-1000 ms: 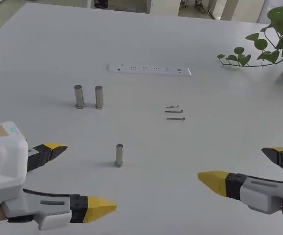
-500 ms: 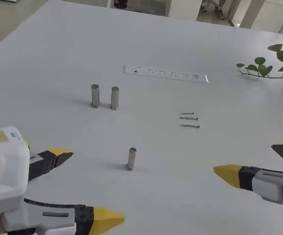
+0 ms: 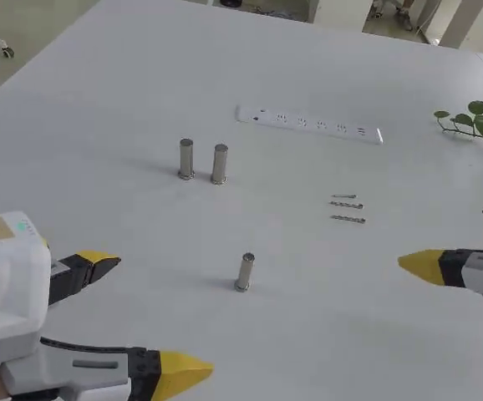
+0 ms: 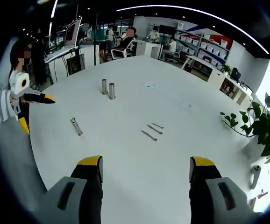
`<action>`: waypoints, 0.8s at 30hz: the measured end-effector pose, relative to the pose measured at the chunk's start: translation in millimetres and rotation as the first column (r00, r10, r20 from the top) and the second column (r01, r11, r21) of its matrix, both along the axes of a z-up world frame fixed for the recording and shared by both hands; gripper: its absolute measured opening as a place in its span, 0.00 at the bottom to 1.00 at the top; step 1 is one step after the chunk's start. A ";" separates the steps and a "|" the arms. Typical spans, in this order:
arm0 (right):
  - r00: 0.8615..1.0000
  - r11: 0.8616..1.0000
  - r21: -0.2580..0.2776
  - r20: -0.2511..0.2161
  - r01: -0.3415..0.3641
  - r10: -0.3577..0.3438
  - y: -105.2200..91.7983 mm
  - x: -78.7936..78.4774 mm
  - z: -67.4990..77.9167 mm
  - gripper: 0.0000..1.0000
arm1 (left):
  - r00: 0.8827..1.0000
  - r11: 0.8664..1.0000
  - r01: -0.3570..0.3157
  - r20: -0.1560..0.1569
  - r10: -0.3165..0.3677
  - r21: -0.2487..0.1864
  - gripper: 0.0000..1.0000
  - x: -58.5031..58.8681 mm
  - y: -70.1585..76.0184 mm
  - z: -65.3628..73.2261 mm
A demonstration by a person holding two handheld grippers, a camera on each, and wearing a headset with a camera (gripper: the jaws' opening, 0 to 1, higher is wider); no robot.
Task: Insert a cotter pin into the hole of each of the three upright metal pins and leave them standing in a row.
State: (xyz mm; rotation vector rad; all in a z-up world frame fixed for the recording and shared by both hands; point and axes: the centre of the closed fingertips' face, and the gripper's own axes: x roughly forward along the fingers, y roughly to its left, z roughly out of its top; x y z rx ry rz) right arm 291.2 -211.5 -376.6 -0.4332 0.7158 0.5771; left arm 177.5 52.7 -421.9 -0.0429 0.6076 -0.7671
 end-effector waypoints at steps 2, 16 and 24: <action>0.998 0.998 -0.025 -0.018 -0.059 0.058 5.0 3.5 -2.9 0.66 | 1.000 1.000 0.001 -0.005 -0.001 0.004 0.99 -0.3 0.6 -2.4; 0.956 0.947 -0.147 -0.118 -0.285 0.269 16.1 42.5 -12.7 0.51 | 0.999 1.000 -0.025 -0.025 0.024 -0.019 0.99 -0.6 5.3 -2.7; 0.902 0.875 -0.233 -0.187 -0.425 0.389 14.8 64.0 -16.3 0.47 | 0.999 0.999 -0.046 -0.024 0.046 -0.024 0.94 1.6 7.9 -3.7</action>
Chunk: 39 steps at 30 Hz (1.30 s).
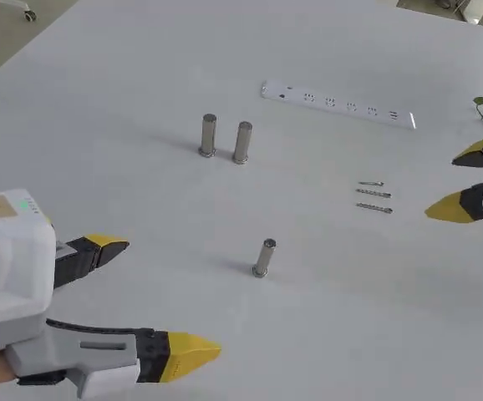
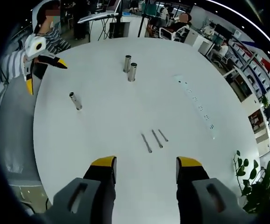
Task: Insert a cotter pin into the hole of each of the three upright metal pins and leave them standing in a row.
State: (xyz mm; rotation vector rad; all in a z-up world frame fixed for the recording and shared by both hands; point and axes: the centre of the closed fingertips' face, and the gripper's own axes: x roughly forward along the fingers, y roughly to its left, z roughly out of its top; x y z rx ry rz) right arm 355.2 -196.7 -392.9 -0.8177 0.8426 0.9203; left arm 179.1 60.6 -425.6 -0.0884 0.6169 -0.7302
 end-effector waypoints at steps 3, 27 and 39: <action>0.999 0.999 -0.024 -0.014 -0.034 0.033 -0.3 13.4 -2.3 0.45 | 1.000 1.000 -0.008 0.000 0.008 -0.010 0.95 0.6 -0.2 1.3; 0.960 0.941 -0.201 -0.122 -0.273 0.253 21.0 68.0 -40.2 0.16 | 0.999 0.999 -0.030 -0.021 0.029 -0.042 0.99 8.3 -14.3 3.3; 0.945 0.922 -0.230 -0.180 -0.311 0.274 21.1 77.9 -73.3 0.08 | 0.998 0.998 -0.055 -0.029 0.054 -0.040 0.99 11.2 -9.9 1.9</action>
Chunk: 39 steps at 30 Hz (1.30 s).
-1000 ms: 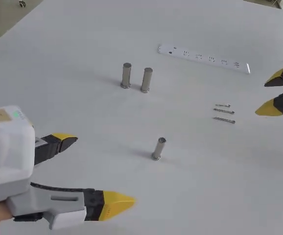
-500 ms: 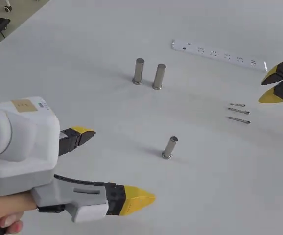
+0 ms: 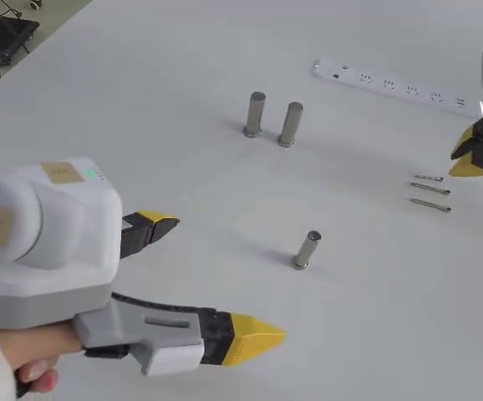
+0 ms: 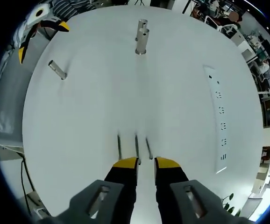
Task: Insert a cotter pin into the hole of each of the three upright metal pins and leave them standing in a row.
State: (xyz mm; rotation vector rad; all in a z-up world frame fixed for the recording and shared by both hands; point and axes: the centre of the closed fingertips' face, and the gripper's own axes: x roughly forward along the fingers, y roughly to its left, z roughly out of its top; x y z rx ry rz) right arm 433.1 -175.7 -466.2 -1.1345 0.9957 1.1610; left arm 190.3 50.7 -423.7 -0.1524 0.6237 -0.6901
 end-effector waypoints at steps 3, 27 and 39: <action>1.000 1.000 -0.016 -0.008 -0.019 0.019 -0.9 1.8 -7.5 0.06 | 1.000 1.000 -0.007 -0.004 0.007 0.000 0.99 0.0 1.7 -0.4; 0.998 0.997 -0.070 -0.049 -0.041 0.038 -1.2 8.8 -31.8 0.03 | 1.000 1.000 -0.031 -0.006 0.031 0.002 0.97 2.1 -1.7 2.8; 0.989 0.972 -0.188 -0.067 -0.142 0.132 0.1 1.6 -30.9 0.00 | 1.000 1.000 -0.025 -0.003 0.025 0.003 0.96 -2.1 -6.9 6.6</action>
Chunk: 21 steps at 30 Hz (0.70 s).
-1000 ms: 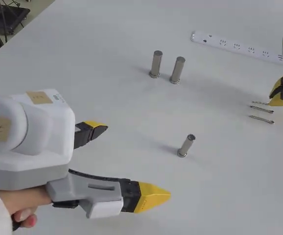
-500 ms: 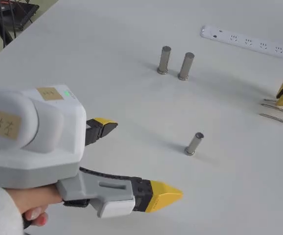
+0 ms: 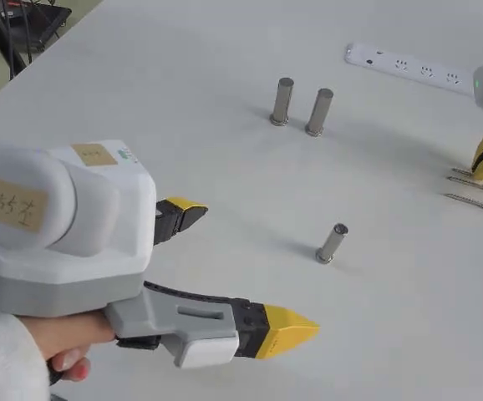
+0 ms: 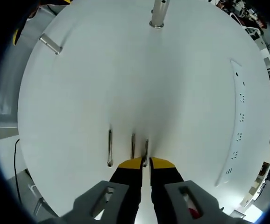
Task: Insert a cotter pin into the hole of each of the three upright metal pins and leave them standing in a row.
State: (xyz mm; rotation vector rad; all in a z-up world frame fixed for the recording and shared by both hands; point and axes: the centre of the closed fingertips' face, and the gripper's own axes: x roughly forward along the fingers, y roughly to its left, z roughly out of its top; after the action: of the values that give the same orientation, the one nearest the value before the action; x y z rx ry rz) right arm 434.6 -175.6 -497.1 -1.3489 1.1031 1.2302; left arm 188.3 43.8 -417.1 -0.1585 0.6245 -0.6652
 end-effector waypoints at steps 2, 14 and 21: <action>1.000 1.000 -0.021 0.002 -0.016 0.016 -0.1 1.3 0.2 0.00 | 1.000 1.000 -0.004 0.001 0.004 0.000 0.96 -0.5 0.9 0.3; 0.999 0.998 -0.055 0.030 0.013 -0.012 3.3 4.2 2.5 0.00 | 1.000 0.999 -0.020 -0.017 0.021 0.035 0.96 -2.4 10.2 -2.1; 0.992 0.995 0.007 0.069 0.103 -0.103 -10.4 2.3 12.0 0.00 | 0.999 0.999 -0.032 -0.014 0.033 0.013 0.95 -2.9 11.8 -0.8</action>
State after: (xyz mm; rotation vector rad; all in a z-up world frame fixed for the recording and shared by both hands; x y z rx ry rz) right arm 437.0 -186.0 -485.1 -1.3057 1.1075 1.1019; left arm 185.4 55.7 -417.9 -0.1610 0.6387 -0.6290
